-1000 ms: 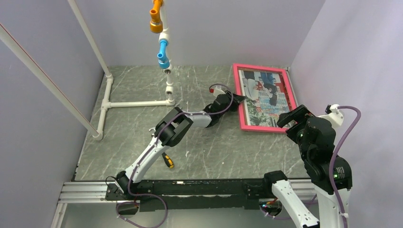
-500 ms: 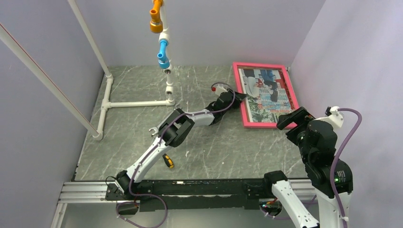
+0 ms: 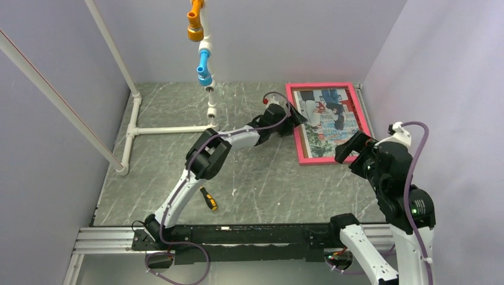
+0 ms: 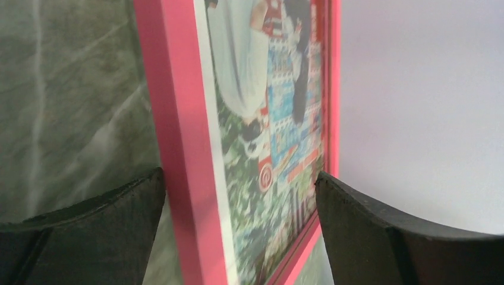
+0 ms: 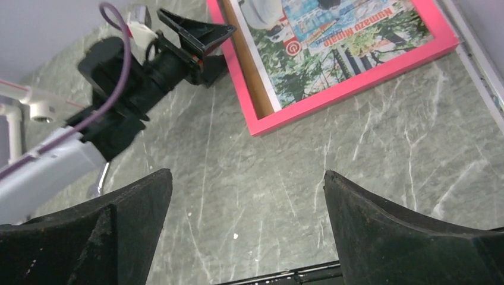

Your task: Take the photo out of the frame

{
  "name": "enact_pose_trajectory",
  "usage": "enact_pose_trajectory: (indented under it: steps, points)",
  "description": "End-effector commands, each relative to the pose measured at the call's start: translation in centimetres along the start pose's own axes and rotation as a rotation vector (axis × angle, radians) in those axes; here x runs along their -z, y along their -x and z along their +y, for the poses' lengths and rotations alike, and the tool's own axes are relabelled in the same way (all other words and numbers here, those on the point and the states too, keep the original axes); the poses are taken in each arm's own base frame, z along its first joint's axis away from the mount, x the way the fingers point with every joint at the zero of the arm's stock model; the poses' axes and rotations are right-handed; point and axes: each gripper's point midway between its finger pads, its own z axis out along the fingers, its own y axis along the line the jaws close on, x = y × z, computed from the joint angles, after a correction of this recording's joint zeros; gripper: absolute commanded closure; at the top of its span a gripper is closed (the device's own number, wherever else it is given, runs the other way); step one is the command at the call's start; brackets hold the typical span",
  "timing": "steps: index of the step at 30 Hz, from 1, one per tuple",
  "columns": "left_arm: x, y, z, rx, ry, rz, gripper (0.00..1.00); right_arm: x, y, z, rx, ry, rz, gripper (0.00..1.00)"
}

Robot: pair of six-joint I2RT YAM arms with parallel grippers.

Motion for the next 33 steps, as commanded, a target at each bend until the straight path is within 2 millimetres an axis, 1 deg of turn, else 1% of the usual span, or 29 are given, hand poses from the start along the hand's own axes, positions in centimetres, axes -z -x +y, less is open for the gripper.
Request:
enact_pose_trajectory:
  steps: [1, 2, 3, 6, 8, 11, 15, 16, 18, 21, 22, 25, 27, 30, 33]
  points:
    - [5.9, 0.2, -5.5, -0.160, -0.077, 0.145, 0.04, -1.4, -0.8, 1.4, 0.073, 0.052, 0.077, 0.00]
    - [7.4, 0.0, -5.8, -0.180, -0.085, 0.174, 0.04, -1.8, -1.1, 1.5, 0.076, 0.051, 0.095, 0.00]
    - [9.5, 0.0, -6.9, -0.229, -0.112, 0.189, 0.05, -2.2, -1.4, 1.7, 0.076, 0.050, 0.110, 0.00]
    - [14.5, -1.1, -7.1, -0.318, -0.131, 0.249, 0.04, -3.6, -2.1, 2.4, 0.072, 0.066, 0.143, 0.00]
    - [17.6, -1.6, -6.4, -0.375, -0.118, 0.275, 0.03, -5.0, -2.5, 2.8, 0.073, 0.075, 0.160, 0.00]
    - [21.7, -2.3, -6.3, -0.425, -0.133, 0.314, 0.03, -7.6, -3.7, 3.2, 0.086, 0.071, 0.206, 0.00]
    - [26.3, -3.3, -6.1, -0.469, -0.162, 0.373, 0.04, -12.0, -6.6, 3.7, 0.117, 0.064, 0.311, 0.00]
    - [27.4, -3.4, -5.6, -0.479, -0.154, 0.379, 0.05, -13.2, -7.3, 3.9, 0.127, 0.054, 0.332, 0.00]
    - [29.8, -3.6, -4.0, -0.493, -0.132, 0.382, 0.04, -15.6, -8.7, 3.7, 0.155, 0.009, 0.375, 0.02]
    - [33.2, -3.7, -1.3, -0.508, -0.086, 0.376, 0.04, -18.8, -10.5, 3.7, 0.227, -0.054, 0.415, 0.11]
    - [34.5, -3.6, -1.0, -0.518, -0.088, 0.359, 0.05, -19.7, -11.0, 3.9, 0.256, -0.072, 0.423, 0.14]
    - [37.5, -3.8, 1.2, -0.522, -0.045, 0.333, 0.05, -22.6, -12.4, 4.1, 0.340, -0.121, 0.441, 0.22]
    - [39.3, -4.0, 2.3, -0.517, -0.020, 0.311, 0.05, -24.4, -13.5, 3.7, 0.390, -0.163, 0.471, 0.25]
    - [41.5, -4.4, 3.1, -0.497, -0.020, 0.283, 0.04, -26.8, -14.6, 2.6, 0.459, -0.235, 0.496, 0.31]
    - [43.2, -4.6, 3.3, -0.475, -0.028, 0.254, 0.04, -28.5, -15.9, 2.2, 0.510, -0.234, 0.526, 0.38]
